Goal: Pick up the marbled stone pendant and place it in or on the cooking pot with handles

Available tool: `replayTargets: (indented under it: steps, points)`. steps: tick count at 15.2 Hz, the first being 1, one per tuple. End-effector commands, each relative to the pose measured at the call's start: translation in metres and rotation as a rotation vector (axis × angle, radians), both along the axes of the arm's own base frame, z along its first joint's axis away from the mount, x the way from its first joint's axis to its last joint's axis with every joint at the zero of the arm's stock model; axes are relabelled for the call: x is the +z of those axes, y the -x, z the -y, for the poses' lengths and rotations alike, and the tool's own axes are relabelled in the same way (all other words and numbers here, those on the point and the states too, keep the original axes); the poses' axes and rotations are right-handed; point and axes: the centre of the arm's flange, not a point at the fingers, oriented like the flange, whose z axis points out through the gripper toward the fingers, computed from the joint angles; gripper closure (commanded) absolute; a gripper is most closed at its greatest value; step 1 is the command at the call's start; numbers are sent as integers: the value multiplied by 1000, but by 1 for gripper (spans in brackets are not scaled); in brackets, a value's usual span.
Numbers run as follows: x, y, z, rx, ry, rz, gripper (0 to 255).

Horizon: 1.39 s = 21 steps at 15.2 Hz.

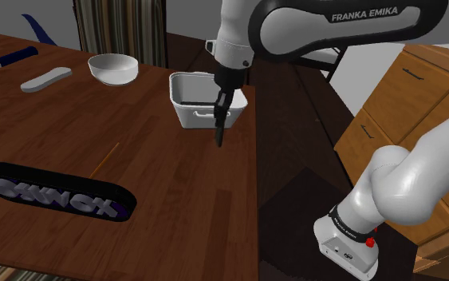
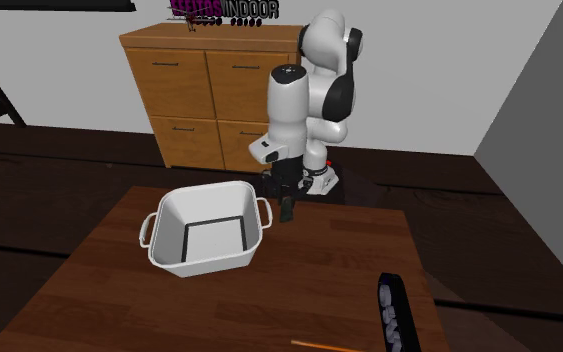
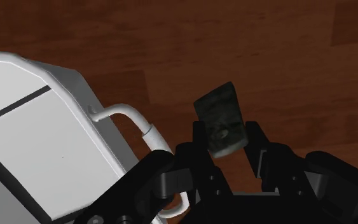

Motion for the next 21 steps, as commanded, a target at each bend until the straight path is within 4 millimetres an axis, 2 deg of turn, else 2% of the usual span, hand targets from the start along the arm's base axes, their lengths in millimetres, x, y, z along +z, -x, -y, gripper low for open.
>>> replayTargets:
  steps: [1,21]
  points:
    - [10,-1,-1,0,0,0,255]
    - [116,-1,-1,0,0,0,255]
